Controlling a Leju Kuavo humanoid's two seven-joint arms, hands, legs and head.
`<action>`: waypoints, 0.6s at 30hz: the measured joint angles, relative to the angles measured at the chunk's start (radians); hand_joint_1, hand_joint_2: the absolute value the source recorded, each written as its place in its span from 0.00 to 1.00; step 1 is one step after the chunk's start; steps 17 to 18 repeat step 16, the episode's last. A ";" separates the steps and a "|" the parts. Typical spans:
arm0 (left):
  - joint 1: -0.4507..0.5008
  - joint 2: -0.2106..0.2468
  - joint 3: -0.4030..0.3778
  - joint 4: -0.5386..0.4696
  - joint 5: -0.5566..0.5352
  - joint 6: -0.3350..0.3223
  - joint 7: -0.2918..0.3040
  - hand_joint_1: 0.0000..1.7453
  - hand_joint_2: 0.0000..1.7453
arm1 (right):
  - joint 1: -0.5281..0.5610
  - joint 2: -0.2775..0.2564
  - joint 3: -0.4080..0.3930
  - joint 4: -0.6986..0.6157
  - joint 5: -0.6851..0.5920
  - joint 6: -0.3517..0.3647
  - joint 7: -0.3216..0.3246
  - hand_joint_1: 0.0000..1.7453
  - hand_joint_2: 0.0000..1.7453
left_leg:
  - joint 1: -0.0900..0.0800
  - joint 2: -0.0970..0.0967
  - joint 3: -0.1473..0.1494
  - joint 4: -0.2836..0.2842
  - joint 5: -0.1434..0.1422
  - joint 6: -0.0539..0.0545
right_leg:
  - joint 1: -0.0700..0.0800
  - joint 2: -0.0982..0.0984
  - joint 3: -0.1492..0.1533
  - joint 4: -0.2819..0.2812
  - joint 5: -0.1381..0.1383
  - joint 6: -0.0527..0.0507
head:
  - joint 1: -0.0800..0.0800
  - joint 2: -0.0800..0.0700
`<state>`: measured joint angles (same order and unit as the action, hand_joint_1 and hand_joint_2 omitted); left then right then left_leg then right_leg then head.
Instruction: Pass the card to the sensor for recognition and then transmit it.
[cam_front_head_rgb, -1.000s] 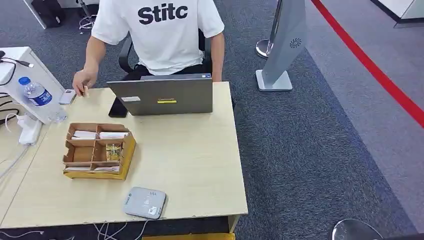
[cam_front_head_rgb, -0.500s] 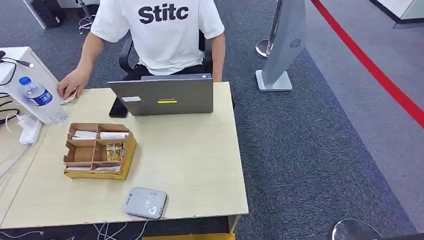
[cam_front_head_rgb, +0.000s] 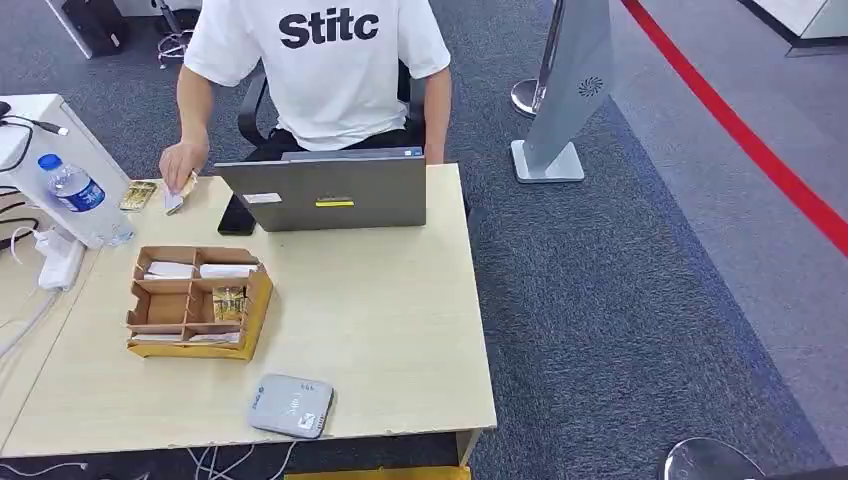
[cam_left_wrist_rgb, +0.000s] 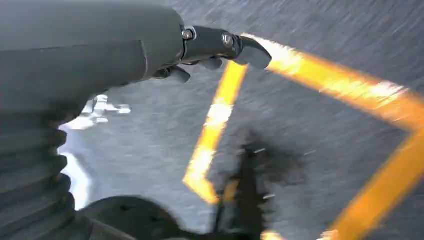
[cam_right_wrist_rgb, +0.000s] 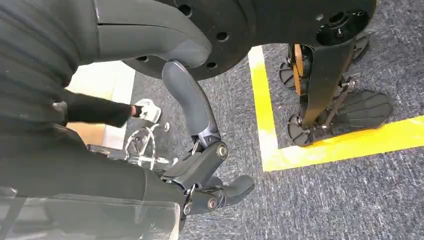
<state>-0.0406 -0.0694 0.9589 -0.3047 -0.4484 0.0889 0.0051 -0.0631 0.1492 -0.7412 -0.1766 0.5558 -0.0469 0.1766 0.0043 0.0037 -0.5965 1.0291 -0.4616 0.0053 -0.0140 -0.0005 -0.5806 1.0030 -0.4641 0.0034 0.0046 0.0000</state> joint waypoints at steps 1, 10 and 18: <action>-0.001 -0.003 -0.021 0.012 -0.034 0.009 0.043 0.00 1.00 | 0.000 0.000 0.001 0.000 0.008 0.002 0.001 0.00 1.00 | 0.000 0.000 0.000 0.000 0.000 0.000 | 0.000 0.000 0.000 0.000 0.000 0.000 | 0.000 0.000; 0.000 -0.033 -0.142 0.061 -0.147 0.040 0.192 1.00 1.00 | 0.000 0.000 0.013 0.000 0.025 0.018 0.002 1.00 1.00 | 0.000 0.000 0.000 0.000 0.000 0.000 | 0.000 0.000 0.000 0.000 0.000 0.000 | 0.000 0.000; 0.001 -0.043 -0.189 0.071 -0.169 0.061 0.208 1.00 1.00 | 0.000 0.000 0.017 0.000 0.024 0.026 0.001 1.00 1.00 | 0.000 0.000 0.000 0.000 0.000 0.000 | 0.000 0.000 0.000 0.000 0.000 0.000 | 0.000 0.000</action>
